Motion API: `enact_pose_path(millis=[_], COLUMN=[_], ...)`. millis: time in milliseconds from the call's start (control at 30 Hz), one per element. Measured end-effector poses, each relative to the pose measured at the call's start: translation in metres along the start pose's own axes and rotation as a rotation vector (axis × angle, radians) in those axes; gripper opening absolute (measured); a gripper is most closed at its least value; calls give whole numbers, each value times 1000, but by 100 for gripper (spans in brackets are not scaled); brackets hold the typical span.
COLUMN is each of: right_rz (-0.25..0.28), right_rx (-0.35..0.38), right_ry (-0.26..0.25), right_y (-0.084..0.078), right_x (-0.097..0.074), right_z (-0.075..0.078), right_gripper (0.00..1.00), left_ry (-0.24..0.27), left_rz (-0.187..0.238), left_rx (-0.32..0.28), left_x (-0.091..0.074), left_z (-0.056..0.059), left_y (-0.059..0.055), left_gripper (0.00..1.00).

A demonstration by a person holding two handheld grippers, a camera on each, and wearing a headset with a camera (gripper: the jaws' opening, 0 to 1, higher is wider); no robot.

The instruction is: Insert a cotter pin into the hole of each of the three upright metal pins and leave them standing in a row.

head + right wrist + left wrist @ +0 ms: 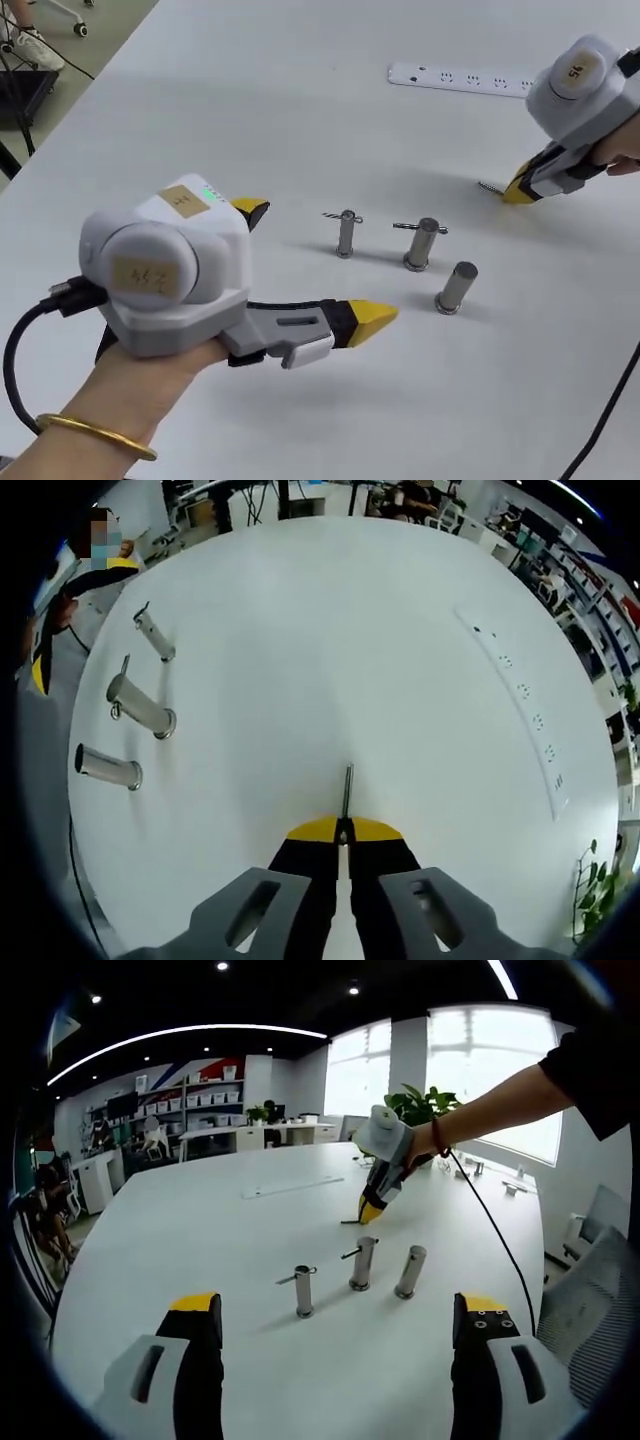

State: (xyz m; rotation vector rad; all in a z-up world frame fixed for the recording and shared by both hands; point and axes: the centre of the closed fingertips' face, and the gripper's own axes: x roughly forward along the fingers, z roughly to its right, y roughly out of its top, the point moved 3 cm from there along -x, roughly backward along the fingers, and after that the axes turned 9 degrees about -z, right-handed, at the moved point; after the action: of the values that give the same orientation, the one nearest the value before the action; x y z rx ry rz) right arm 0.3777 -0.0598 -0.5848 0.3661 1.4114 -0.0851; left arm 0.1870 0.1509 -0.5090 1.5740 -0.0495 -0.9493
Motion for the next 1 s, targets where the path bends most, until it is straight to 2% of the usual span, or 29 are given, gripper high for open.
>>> enact_pose_path(millis=[100, 167, 333, 400, 600, 733, 1000], right_rz=[3, 1, 25, 61, 109, 141, 207], right_rx=[-2, -31, -30, -25, -38, -50, -97], right_ry=[-7, -30, -40, -47, -62, -78, -76], right_y=[0, -1, -3, 0, 1, 3, 11], right_x=[-1, -2, -8, -14, -26, -38, -58], right_z=[1, 2, 2, 0, -4, -16, -53], right_gripper=[0, 0, 0, 0, 0, 0, 0], left_ry=[-2, 0, -3, -6, -8, -10, -27], left_rz=[-5, -6, -15, -11, -14, -14, -31], left_rx=[-5, -5, -11, -11, 3, 14, 27], left_x=[0, 0, 1, 1, 2, 3, 4], left_z=[0, 0, 0, 1, 2, 3, 5], left_y=[-1, -1, -4, -3, -3, -3, -6], left_gripper=[95, 95, 93, 93, 90, 88, 81])
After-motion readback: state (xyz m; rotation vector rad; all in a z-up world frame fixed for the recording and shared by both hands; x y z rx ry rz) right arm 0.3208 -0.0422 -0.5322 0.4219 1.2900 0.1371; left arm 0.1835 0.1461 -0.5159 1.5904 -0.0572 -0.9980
